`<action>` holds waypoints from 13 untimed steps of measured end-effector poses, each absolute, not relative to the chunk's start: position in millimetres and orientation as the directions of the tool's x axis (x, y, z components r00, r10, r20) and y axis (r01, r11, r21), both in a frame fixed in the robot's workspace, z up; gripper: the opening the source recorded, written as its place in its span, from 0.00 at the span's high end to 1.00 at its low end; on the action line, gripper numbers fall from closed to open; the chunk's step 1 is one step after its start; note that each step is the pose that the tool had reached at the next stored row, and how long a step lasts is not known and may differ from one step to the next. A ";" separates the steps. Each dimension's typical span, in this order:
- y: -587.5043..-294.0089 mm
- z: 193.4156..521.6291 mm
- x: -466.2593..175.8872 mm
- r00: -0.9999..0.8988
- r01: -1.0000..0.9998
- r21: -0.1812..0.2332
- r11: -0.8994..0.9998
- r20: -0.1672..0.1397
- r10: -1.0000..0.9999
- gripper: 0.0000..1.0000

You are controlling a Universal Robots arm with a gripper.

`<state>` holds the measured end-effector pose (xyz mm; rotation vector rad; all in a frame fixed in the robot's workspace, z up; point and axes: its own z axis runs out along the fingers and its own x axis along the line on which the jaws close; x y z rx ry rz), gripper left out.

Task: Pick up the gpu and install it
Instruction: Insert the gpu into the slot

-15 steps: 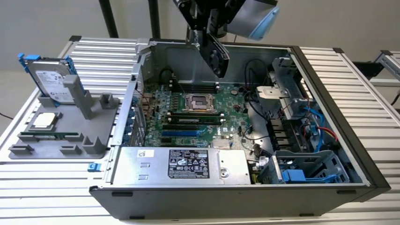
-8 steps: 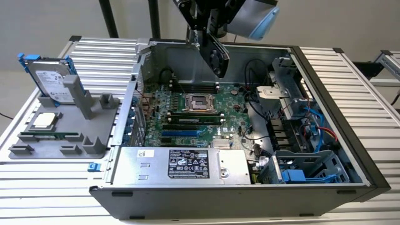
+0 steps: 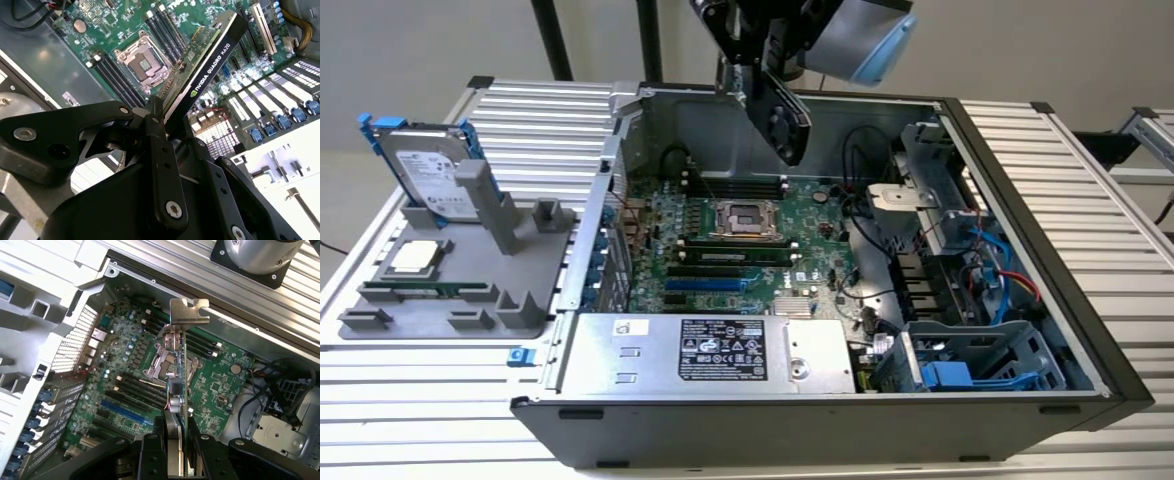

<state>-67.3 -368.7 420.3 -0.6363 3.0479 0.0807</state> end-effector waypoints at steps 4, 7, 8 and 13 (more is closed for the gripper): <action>-368.8 420.3 -67.3 -0.904 -0.426 0.045 0.903 -0.037 -0.425 1.00; -368.8 420.4 -67.3 -0.893 -0.450 0.045 0.892 -0.037 -0.448 1.00; -368.8 420.4 -67.2 -0.889 -0.457 0.045 0.888 -0.037 -0.456 1.00; -368.8 420.3 -66.3 -0.878 -0.479 0.045 0.877 -0.037 -0.478 1.00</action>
